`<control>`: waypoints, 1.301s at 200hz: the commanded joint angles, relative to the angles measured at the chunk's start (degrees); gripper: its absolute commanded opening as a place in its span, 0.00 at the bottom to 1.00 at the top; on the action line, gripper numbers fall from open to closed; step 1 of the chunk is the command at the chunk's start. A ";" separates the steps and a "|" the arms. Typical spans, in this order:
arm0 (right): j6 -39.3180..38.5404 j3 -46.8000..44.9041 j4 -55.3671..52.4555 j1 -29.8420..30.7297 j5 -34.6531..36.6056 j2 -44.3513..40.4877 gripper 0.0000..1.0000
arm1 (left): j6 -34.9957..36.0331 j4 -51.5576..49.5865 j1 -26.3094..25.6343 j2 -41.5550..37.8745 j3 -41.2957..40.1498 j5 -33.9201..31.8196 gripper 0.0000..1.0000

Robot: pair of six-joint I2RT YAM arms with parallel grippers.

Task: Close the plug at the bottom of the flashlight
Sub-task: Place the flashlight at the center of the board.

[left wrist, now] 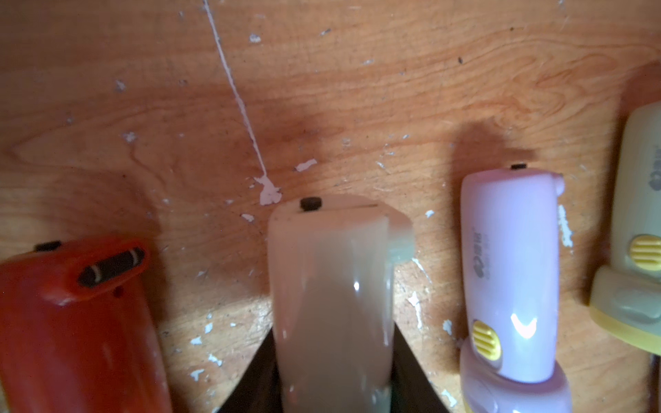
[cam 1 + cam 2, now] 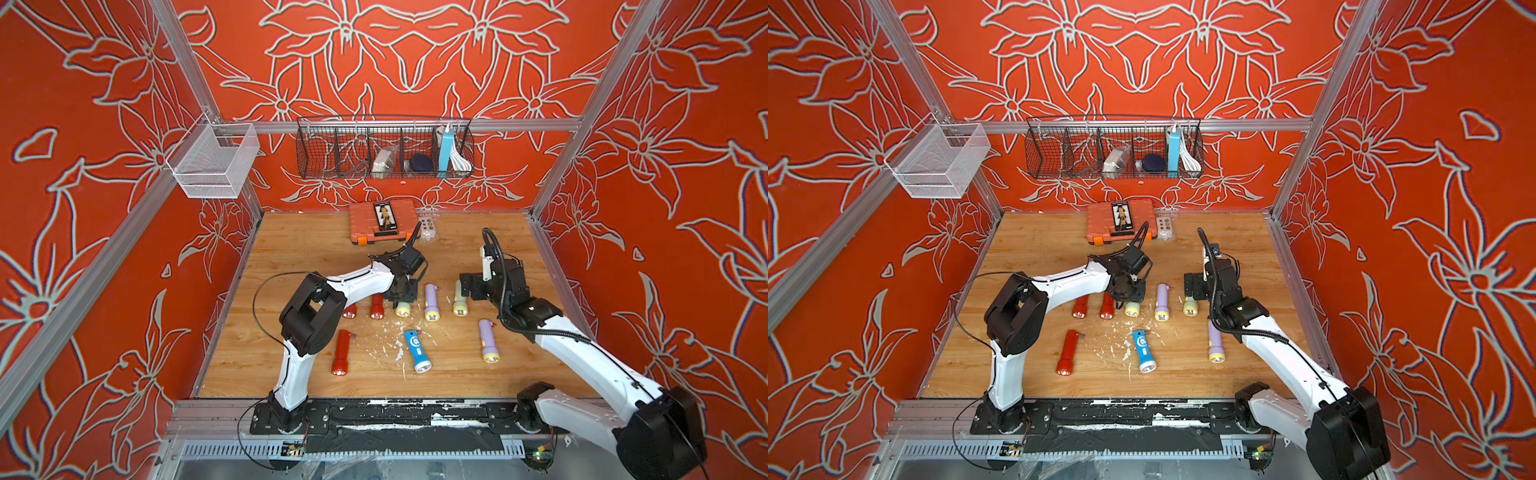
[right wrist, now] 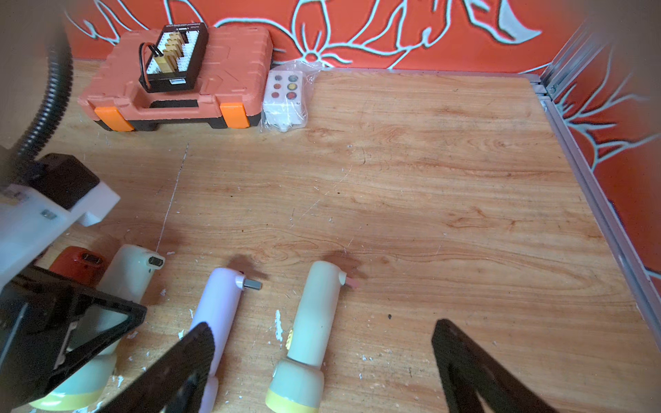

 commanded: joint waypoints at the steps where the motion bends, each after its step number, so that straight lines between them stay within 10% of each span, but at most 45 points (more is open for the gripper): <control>1: 1.37 -0.58 0.11 -0.43 -0.73 -1.23 0.98 | -1.12 -1.91 -0.24 1.31 1.17 0.23 0.13; 56: 2.00 1.71 -2.75 -0.56 0.05 -3.29 0.98 | -1.25 -0.62 -0.26 1.77 0.04 0.96 0.21; 89: 4.12 2.40 -5.50 -0.65 0.83 -5.16 0.98 | -1.05 0.29 -0.24 1.63 -1.14 0.66 0.48; 229: 6.42 2.80 -18.31 -0.65 -1.43 -15.03 0.98 | 3.25 -1.73 -0.06 -2.16 2.62 0.63 0.58; 239: 6.18 2.98 -19.05 -0.65 -1.84 -14.70 0.98 | 3.31 -1.28 -0.20 -2.63 2.50 1.28 0.75; 260: 6.50 2.99 -20.02 -0.65 -2.28 -14.58 0.98 | 3.16 -1.11 -0.66 -3.60 2.55 2.62 0.78</control>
